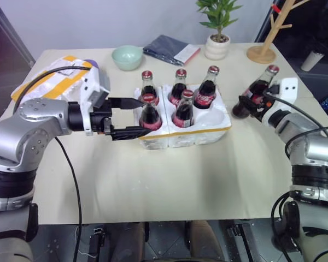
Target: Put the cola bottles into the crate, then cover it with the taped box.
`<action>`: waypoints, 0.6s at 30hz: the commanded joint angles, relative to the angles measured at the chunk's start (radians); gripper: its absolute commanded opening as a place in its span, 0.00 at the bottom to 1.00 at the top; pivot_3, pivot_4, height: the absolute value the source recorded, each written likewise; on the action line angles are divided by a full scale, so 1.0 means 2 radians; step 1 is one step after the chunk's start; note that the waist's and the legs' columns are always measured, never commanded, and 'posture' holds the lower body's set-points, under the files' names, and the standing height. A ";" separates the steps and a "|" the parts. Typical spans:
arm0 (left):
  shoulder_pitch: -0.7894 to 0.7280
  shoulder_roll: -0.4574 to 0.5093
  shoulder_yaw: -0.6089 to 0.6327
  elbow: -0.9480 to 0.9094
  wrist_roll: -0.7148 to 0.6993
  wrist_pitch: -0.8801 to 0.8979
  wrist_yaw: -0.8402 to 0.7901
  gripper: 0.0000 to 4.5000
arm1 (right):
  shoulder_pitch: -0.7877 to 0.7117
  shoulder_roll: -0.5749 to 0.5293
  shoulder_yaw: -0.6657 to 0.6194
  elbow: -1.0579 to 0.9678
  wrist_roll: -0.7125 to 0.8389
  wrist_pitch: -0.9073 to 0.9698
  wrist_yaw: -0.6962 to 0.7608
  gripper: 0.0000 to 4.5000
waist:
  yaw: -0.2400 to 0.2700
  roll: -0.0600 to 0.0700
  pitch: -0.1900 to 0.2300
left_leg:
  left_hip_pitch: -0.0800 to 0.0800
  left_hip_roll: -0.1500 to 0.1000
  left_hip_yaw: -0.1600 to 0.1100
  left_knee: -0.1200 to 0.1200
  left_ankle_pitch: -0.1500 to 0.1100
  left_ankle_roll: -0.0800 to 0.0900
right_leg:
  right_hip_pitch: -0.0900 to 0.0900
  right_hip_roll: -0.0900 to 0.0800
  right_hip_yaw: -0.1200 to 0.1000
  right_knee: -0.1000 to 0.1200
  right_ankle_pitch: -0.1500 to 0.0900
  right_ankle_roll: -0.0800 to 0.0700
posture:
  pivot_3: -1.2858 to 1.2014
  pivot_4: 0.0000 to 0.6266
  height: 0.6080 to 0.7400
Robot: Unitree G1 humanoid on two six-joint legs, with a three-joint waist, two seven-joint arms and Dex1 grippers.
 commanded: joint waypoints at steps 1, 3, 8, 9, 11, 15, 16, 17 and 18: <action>0.003 0.005 0.019 -0.008 -0.009 -0.001 0.002 1.00 | -0.028 -0.025 -0.064 -0.136 0.140 0.075 0.041 0.62 | -0.002 0.001 0.000 | 0.000 0.000 0.000 0.000 0.000 0.000 | 0.000 0.000 0.000 0.000 0.000 0.000 | 0.52 0.24 0.99; 0.005 0.004 0.018 -0.008 -0.009 -0.002 0.003 1.00 | -0.026 -0.032 -0.076 -0.165 0.189 0.116 0.044 0.62 | -0.003 0.000 0.000 | 0.000 0.000 0.000 0.000 0.000 0.000 | 0.000 0.000 0.000 0.000 0.000 0.000 | 0.52 0.24 0.99; 0.005 0.002 0.016 -0.007 -0.009 -0.002 0.006 1.00 | 0.002 -0.052 -0.057 -0.221 0.233 0.163 0.060 0.62 | -0.003 0.000 0.000 | 0.000 0.000 0.000 0.001 0.000 0.000 | 0.001 0.000 0.000 0.000 0.000 0.000 | 0.52 0.24 0.99; 0.004 0.002 0.016 -0.007 -0.010 -0.003 0.006 1.00 | 0.011 -0.057 -0.047 -0.228 0.232 0.166 0.065 0.62 | -0.003 0.000 0.000 | 0.000 0.000 0.000 0.001 0.000 0.000 | 0.001 0.000 0.000 0.000 0.000 0.000 | 0.52 0.24 0.99; 0.004 0.002 0.016 -0.006 -0.010 -0.003 0.006 1.00 | 0.022 -0.061 -0.033 -0.237 0.227 0.167 0.069 0.62 | -0.003 0.000 0.000 | 0.000 0.000 0.000 0.001 0.000 0.000 | 0.001 0.000 0.000 0.000 0.000 0.000 | 0.52 0.24 0.99; 0.002 0.001 0.015 -0.003 -0.008 -0.005 0.006 1.00 | 0.023 -0.054 0.005 -0.232 0.200 0.159 0.055 0.62 | -0.004 0.000 0.000 | 0.000 0.000 0.000 0.001 0.000 0.000 | 0.000 0.000 0.000 0.000 0.000 0.000 | 0.52 0.24 0.99; 0.002 0.001 0.015 -0.003 -0.008 -0.005 0.006 1.00 | 0.022 -0.054 0.015 -0.230 0.192 0.158 0.054 0.62 | -0.004 0.000 0.000 | 0.000 0.000 0.000 0.001 0.000 0.000 | 0.000 0.000 0.000 0.000 0.000 0.000 | 0.52 0.24 0.99; 0.002 0.001 0.015 -0.003 -0.008 -0.005 0.006 1.00 | 0.023 -0.054 0.021 -0.229 0.188 0.156 0.054 0.62 | -0.004 0.000 0.000 | 0.000 0.000 0.000 0.001 0.000 0.000 | 0.000 0.000 0.000 0.000 0.000 0.000 | 0.52 0.24 0.99; 0.002 0.000 0.015 -0.004 -0.009 -0.005 0.007 1.00 | 0.025 -0.056 0.031 -0.227 0.176 0.151 0.055 0.62 | -0.004 0.000 0.000 | 0.000 0.000 0.000 0.001 0.000 0.000 | 0.000 0.000 0.000 0.000 0.000 0.000 | 0.52 0.24 0.99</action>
